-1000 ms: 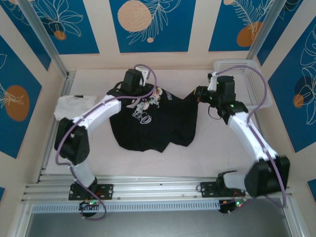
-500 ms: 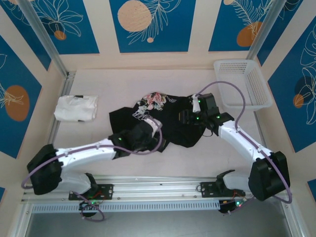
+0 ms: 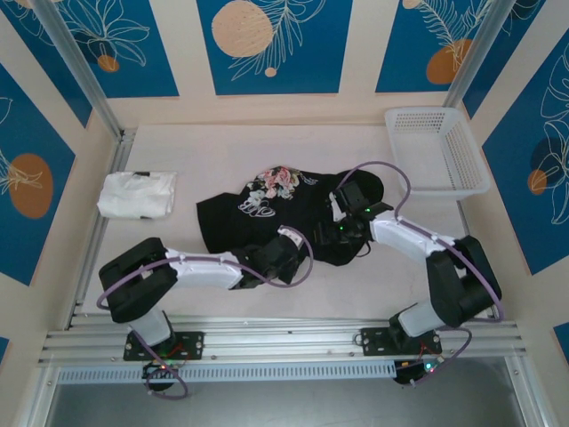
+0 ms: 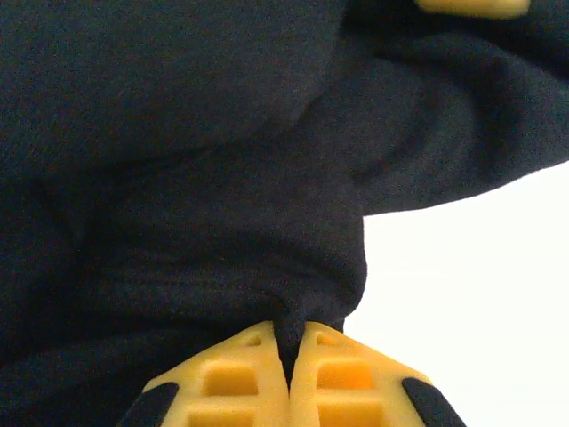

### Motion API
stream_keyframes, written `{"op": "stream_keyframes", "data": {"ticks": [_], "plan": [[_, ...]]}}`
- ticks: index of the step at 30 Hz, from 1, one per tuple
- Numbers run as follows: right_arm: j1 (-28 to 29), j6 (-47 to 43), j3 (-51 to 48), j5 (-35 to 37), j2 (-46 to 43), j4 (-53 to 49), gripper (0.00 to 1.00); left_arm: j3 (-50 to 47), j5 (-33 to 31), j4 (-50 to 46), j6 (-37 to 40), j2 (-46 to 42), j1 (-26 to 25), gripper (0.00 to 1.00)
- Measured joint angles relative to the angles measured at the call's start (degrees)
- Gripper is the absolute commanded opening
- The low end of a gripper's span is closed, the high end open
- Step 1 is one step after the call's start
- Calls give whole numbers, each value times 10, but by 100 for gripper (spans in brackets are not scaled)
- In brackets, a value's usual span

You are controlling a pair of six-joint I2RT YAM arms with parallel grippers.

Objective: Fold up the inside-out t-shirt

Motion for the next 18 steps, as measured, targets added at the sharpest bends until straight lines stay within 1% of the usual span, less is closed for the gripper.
{"op": "stream_keyframes", "data": {"ticks": [1,2,3,5,6,8,10,13,15,16,18], "plan": [[1,1,5,1,19,-4,37,-9,0,5,-1,-5,3,0],[2,3,11,2,36,-7,25,-20,1,6,-1,-13,7,0],[2,0,17,4,52,-10,16,-34,1,4,-3,-29,14,0],[2,1,23,12,65,-15,5,-58,1,-6,-5,-70,30,0],[2,-2,23,17,64,-18,2,-67,1,-15,-7,-95,39,0],[0,-3,23,24,48,-24,0,-82,1,-33,-9,-151,59,0],[-10,0,21,23,9,-26,0,-96,-1,-52,-9,-216,81,0],[-51,6,7,2,-82,-15,0,-112,0,-87,-9,-314,123,0],[-79,17,-9,-17,-143,-5,0,-122,4,-111,-9,-380,161,0],[-86,21,-16,-29,-162,-1,2,-125,9,-117,-9,-402,174,0],[-82,28,-30,-50,-184,10,7,-126,21,-132,-9,-436,193,0]]}}
